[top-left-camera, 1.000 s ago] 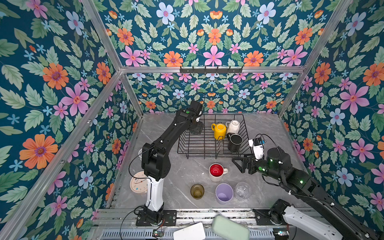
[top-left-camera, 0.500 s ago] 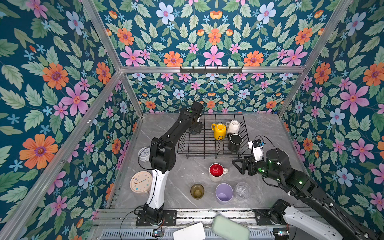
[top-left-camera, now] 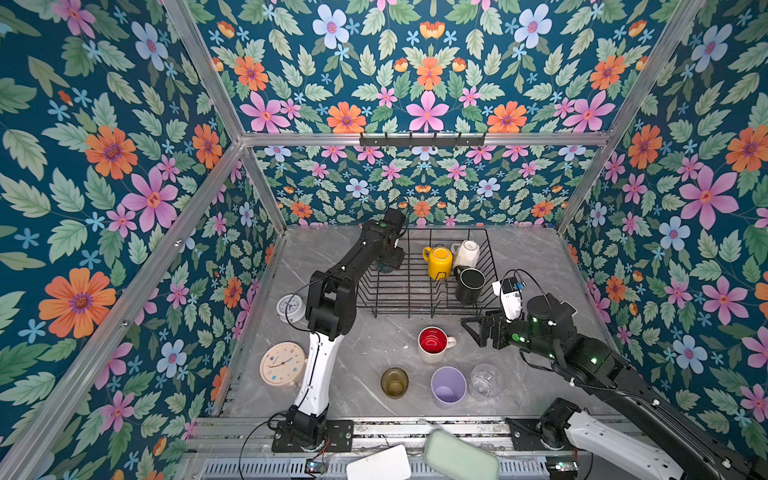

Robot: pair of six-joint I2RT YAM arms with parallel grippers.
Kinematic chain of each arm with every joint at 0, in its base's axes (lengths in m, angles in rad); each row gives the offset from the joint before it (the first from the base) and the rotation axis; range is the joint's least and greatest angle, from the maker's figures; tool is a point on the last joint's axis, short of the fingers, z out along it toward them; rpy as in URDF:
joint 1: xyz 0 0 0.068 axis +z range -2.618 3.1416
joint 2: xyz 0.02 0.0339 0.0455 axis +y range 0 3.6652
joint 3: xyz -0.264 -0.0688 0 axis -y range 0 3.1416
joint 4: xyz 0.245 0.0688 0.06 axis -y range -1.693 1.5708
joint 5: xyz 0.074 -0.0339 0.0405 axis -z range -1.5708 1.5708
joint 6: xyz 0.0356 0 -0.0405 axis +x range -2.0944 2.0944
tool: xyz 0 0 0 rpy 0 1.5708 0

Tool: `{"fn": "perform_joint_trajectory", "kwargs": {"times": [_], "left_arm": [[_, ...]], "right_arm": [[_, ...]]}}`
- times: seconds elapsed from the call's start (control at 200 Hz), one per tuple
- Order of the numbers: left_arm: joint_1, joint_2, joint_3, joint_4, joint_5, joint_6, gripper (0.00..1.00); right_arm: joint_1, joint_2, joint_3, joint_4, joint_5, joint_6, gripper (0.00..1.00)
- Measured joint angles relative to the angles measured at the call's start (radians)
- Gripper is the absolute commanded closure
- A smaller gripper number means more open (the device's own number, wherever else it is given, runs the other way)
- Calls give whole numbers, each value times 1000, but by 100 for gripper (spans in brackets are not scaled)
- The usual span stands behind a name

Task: Load the cups into the dish rack
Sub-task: 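Carry the green mug over the rack with the left gripper while right withdraws, then lower the green mug into the rack's far corner and open the left gripper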

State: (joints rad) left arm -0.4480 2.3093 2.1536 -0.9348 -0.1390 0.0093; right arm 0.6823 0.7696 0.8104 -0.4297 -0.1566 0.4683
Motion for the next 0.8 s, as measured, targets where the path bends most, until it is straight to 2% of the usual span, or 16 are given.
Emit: {"fn": "perform_joint_trajectory", "kwargs": {"times": [0.075,0.15,0.255,0.365,0.535,0.61,0.75,0.8], "left_arm": [[4,8,6,-2,1,0,90],[7,10,8,1,-2,0,79],[7,10,8,0,-3,-3,51],[7,10,8,0,-3,-3,35],[7,10,8,0,-3,-3,22],[7,8,4,3,-3,-1,9],[8,-4,-11,16,-11,1,6],[8,-9,-14,21,-13,1,3]], "right_arm": [[0,2,0,5,-1,0,3],[0,3,0,8,-1,0,3],[0,8,0,8,-2,0,3],[0,10,0,8,-2,1,3],[0,12,0,8,-3,1,3],[0,11,0,8,-6,2,3],[0,7,0,8,-9,4,3],[0,6,0,8,-9,4,3]]}}
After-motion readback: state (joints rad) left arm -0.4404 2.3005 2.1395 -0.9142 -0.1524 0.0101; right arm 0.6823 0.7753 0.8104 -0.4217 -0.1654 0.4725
